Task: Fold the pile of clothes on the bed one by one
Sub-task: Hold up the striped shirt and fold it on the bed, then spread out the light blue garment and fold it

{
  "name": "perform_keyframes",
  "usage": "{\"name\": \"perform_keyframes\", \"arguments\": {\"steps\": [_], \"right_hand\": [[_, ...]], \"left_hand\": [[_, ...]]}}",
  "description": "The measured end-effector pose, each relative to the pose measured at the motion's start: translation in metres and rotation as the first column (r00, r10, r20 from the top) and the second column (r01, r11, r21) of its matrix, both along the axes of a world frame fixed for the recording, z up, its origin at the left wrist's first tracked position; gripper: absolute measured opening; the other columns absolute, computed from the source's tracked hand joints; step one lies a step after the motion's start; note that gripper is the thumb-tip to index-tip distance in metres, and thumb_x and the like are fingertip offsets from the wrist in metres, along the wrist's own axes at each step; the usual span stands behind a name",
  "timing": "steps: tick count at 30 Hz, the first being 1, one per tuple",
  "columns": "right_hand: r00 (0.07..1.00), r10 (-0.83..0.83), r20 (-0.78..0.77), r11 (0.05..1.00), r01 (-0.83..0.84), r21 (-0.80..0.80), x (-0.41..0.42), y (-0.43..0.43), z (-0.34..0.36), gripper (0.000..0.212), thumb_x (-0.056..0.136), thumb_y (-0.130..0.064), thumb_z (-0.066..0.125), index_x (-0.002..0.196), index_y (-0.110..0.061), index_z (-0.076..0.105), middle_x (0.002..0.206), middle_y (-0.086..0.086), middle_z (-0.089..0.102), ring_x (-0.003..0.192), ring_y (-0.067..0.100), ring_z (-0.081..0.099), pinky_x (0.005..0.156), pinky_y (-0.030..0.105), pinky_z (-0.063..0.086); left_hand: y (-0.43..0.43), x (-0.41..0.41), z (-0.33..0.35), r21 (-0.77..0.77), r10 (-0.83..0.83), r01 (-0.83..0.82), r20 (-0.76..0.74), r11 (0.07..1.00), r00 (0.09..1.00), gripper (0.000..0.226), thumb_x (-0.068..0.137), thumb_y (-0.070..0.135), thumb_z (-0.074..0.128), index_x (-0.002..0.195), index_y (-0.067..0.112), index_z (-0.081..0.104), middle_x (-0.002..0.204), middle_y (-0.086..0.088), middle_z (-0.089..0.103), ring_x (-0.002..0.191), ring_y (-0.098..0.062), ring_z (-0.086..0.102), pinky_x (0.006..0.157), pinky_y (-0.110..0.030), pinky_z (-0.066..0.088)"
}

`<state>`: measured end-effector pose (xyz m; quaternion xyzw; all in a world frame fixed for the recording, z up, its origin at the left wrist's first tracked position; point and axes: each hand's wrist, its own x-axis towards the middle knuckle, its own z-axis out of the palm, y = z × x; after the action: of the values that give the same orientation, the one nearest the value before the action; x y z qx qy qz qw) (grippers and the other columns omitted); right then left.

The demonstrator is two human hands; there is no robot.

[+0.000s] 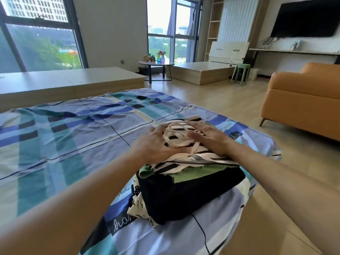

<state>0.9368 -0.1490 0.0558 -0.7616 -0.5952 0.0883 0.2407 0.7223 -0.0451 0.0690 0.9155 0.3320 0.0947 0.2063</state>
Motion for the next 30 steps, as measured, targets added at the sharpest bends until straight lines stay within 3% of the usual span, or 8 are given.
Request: {"name": "perform_keyframes", "arguments": {"steps": [5, 9, 13, 15, 17, 20, 24, 30], "right_hand": [[0.999, 0.006, 0.039, 1.000, -0.005, -0.027, -0.010, 0.002, 0.007, 0.089, 0.073, -0.097, 0.026, 0.150, -0.052, 0.030, 0.161, -0.013, 0.031, 0.148, 0.014, 0.029, 0.121, 0.049, 0.024], [0.997, 0.030, -0.070, 0.997, -0.035, -0.064, -0.017, -0.004, 0.043, 0.081, 0.082, -0.081, 0.042, 0.148, -0.034, 0.044, 0.154, -0.007, 0.043, 0.138, 0.014, 0.043, 0.112, 0.030, 0.033], [0.988, 0.010, -0.154, 0.991, 0.011, 0.135, -0.037, 0.003, 0.078, 0.070, 0.085, -0.065, 0.054, 0.135, -0.017, 0.059, 0.133, 0.003, 0.063, 0.118, 0.015, 0.061, 0.089, 0.021, 0.047], [0.977, 0.051, -0.208, 0.980, -0.009, 0.199, -0.061, 0.010, 0.088, 0.061, 0.091, -0.055, 0.061, 0.136, -0.014, 0.057, 0.133, 0.006, 0.063, 0.116, 0.015, 0.061, 0.085, 0.019, 0.048], [0.960, 0.148, -0.240, 0.971, -0.094, 0.221, -0.095, 0.019, 0.094, 0.057, 0.093, -0.046, 0.065, 0.138, -0.013, 0.055, 0.135, 0.004, 0.061, 0.118, 0.014, 0.060, 0.088, 0.018, 0.049], [0.919, 0.289, -0.268, 0.941, -0.221, 0.257, -0.154, 0.038, 0.095, 0.052, 0.091, -0.038, 0.069, 0.137, -0.017, 0.055, 0.136, 0.003, 0.061, 0.122, 0.012, 0.060, 0.103, 0.031, 0.050], [0.876, 0.386, -0.288, 0.903, -0.295, 0.314, -0.241, 0.069, 0.084, 0.052, 0.090, -0.033, 0.073, 0.137, -0.017, 0.056, 0.133, 0.002, 0.064, 0.121, 0.008, 0.060, 0.108, 0.035, 0.047], [0.811, 0.493, -0.316, 0.857, -0.391, 0.335, -0.356, 0.090, 0.055, 0.056, 0.089, -0.027, 0.074, 0.140, -0.016, 0.053, 0.136, 0.000, 0.061, 0.122, 0.009, 0.058, 0.109, 0.034, 0.046]], "left_hand": [[0.000, -0.011, -0.007, -0.057, 0.020, -0.015, 0.082, 0.998, 0.996, 0.132, 0.044, 0.105, 0.048, 0.155, 0.040, 0.020, 0.156, -0.002, 0.033, 0.140, -0.029, 0.040, 0.115, -0.049, 0.036], [-0.002, -0.026, 0.039, -0.007, -0.081, 0.081, 0.045, 0.997, 0.996, 0.113, 0.066, 0.082, 0.066, 0.157, 0.027, 0.027, 0.159, -0.004, 0.034, 0.144, -0.025, 0.035, 0.115, -0.039, 0.031], [-0.004, -0.059, 0.071, -0.002, -0.115, 0.117, 0.171, 0.993, 0.978, 0.101, 0.073, 0.068, 0.071, 0.155, 0.027, 0.029, 0.158, -0.001, 0.037, 0.143, -0.019, 0.037, 0.115, -0.037, 0.030], [-0.002, -0.087, 0.076, -0.023, -0.093, 0.103, 0.272, 0.994, 0.958, 0.104, 0.065, 0.078, 0.070, 0.152, 0.032, 0.035, 0.152, 0.002, 0.044, 0.137, -0.017, 0.044, 0.112, -0.038, 0.038], [0.002, -0.123, 0.075, -0.033, -0.042, 0.058, 0.359, 0.998, 0.932, 0.099, 0.058, 0.087, 0.065, 0.141, 0.037, 0.043, 0.141, 0.007, 0.052, 0.126, -0.013, 0.052, 0.103, -0.034, 0.045], [0.007, -0.188, 0.067, -0.081, 0.087, -0.056, 0.448, 0.995, 0.890, 0.094, 0.055, 0.091, 0.063, 0.132, 0.040, 0.048, 0.128, 0.014, 0.058, 0.114, -0.007, 0.058, 0.096, -0.032, 0.050], [0.005, -0.285, 0.048, -0.126, 0.277, -0.249, 0.526, 0.960, 0.804, 0.068, 0.070, 0.065, 0.072, 0.128, 0.036, 0.053, 0.122, 0.012, 0.063, 0.112, -0.006, 0.062, 0.096, -0.031, 0.052], [-0.014, -0.403, 0.024, -0.213, 0.465, -0.430, 0.602, 0.877, 0.649, 0.053, 0.074, 0.053, 0.080, 0.119, 0.036, 0.057, 0.117, 0.014, 0.066, 0.105, 0.001, 0.065, 0.086, -0.020, 0.051]]}}
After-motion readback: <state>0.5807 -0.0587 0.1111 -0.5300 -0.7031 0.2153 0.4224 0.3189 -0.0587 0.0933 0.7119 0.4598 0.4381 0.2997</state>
